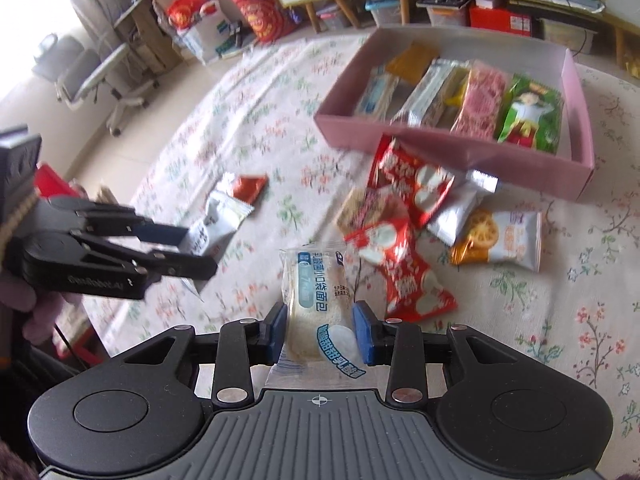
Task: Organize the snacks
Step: 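Lower the biscuit packet into the box with the left tool while the right tool lowers the bread packet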
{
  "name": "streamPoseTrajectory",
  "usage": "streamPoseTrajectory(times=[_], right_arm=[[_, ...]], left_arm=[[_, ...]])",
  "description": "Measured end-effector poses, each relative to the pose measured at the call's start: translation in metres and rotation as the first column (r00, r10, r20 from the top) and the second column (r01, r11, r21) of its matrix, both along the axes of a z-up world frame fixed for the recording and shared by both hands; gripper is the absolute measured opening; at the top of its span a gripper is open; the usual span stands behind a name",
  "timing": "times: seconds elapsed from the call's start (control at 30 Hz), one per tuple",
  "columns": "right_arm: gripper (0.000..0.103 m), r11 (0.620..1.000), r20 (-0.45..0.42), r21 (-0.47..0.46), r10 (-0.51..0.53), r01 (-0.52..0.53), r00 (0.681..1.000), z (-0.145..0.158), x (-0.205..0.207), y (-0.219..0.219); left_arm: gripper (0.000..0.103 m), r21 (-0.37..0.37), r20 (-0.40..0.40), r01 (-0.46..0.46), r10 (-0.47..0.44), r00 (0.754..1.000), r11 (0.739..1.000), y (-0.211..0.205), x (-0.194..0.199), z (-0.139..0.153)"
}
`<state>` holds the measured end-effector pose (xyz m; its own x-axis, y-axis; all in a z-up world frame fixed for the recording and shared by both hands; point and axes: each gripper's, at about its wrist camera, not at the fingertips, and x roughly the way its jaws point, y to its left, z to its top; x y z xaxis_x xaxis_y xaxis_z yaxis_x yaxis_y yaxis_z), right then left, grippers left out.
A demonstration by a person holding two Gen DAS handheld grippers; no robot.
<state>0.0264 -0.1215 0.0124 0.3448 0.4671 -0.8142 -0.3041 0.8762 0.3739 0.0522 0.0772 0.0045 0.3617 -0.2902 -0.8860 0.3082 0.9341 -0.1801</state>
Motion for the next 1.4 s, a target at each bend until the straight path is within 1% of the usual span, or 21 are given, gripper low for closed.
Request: streamPoseTrajectory(times=[0.23, 0.4, 0.63, 0.77, 0.93, 1.07, 1.2, 1.4], right_arm=[[0.033, 0.997, 0.035, 0.052, -0.064, 0.062, 0.997, 0.017, 0.014, -0.014], [0.033, 0.989, 0.034, 0.100, -0.116, 0.113, 0.993, 0.023, 0.024, -0.027], [0.033, 0.966, 0.055, 0.147, -0.221, 0.211, 0.974, 0.032, 0.038, -0.052], [0.033, 0.948, 0.067, 0.167, -0.286, 0.272, 0.956, 0.031, 0.049, -0.068], [0.033, 0.915, 0.090, 0.196, -0.375, 0.353, 0.923, 0.025, 0.065, -0.089], [0.033, 0.888, 0.094, 0.201, -0.438, 0.414, 0.894, 0.016, 0.082, -0.106], [0.033, 0.867, 0.112, 0.183, -0.486, 0.463, 0.867, 0.009, 0.101, -0.119], [0.033, 0.845, 0.132, 0.172, -0.529, 0.506, 0.839, -0.002, 0.123, -0.125]], left_arm=[[0.044, -0.023, 0.020, -0.028, 0.029, 0.999, 0.999, -0.002, 0.011, 0.007], [0.044, -0.038, 0.032, -0.042, 0.043, 0.999, 0.998, -0.005, 0.018, 0.012], [0.044, -0.076, 0.046, -0.072, 0.075, 0.996, 0.995, -0.012, 0.031, 0.017], [0.044, -0.105, 0.056, -0.090, 0.096, 0.994, 0.990, -0.019, 0.041, 0.018], [0.044, -0.137, 0.099, -0.105, 0.120, 0.988, 0.985, -0.029, 0.057, 0.018], [0.044, -0.125, 0.135, -0.099, 0.116, 0.984, 0.987, -0.044, 0.072, 0.015], [0.044, -0.119, 0.146, -0.110, 0.127, 0.981, 0.987, -0.054, 0.087, 0.011], [0.044, -0.121, 0.174, -0.135, 0.155, 0.972, 0.983, -0.067, 0.103, 0.006]])
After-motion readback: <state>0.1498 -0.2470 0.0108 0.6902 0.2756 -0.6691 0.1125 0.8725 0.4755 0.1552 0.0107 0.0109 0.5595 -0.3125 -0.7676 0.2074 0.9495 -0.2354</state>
